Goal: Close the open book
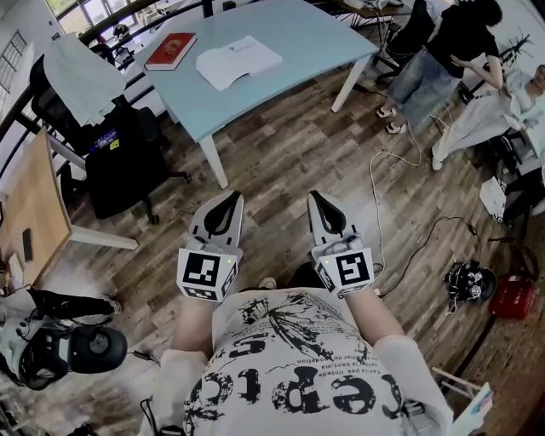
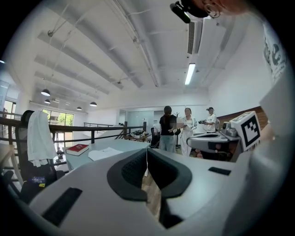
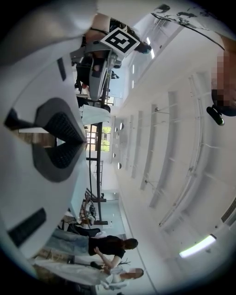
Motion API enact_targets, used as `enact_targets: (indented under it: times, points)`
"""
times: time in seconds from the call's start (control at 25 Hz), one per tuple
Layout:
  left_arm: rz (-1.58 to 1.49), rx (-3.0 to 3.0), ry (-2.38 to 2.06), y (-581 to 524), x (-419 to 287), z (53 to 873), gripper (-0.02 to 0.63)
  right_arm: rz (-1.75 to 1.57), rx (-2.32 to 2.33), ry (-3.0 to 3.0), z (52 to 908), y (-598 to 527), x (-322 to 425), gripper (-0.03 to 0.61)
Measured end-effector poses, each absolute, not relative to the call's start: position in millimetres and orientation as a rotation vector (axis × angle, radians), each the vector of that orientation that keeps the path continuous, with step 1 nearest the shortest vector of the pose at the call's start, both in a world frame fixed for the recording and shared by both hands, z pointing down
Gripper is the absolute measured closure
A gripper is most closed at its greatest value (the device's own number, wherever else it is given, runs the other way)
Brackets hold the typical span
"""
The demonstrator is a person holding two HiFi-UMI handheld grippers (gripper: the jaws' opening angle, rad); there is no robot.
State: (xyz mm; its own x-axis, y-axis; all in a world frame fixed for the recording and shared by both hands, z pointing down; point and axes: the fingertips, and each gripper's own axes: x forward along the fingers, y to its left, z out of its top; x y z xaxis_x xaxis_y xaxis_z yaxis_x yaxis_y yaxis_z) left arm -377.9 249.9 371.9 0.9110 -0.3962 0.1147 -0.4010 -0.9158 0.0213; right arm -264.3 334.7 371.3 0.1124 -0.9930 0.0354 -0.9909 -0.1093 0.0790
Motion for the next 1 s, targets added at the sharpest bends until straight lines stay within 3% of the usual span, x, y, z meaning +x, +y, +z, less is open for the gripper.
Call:
enact_targets:
  times: [0.48, 1.0]
  points:
    - [0.217, 3.009, -0.759, 212.7, -305.7, 382.8, 0.594, -0.09, 2.224, -2.11, 378.2, 284.5, -181.6, 0.568]
    - [0.19, 2.894, -1.03, 136.7, -102.3, 384.3, 0.594, -0.116, 2.023, -2.266, 377.6, 200.5, 31.4, 0.568]
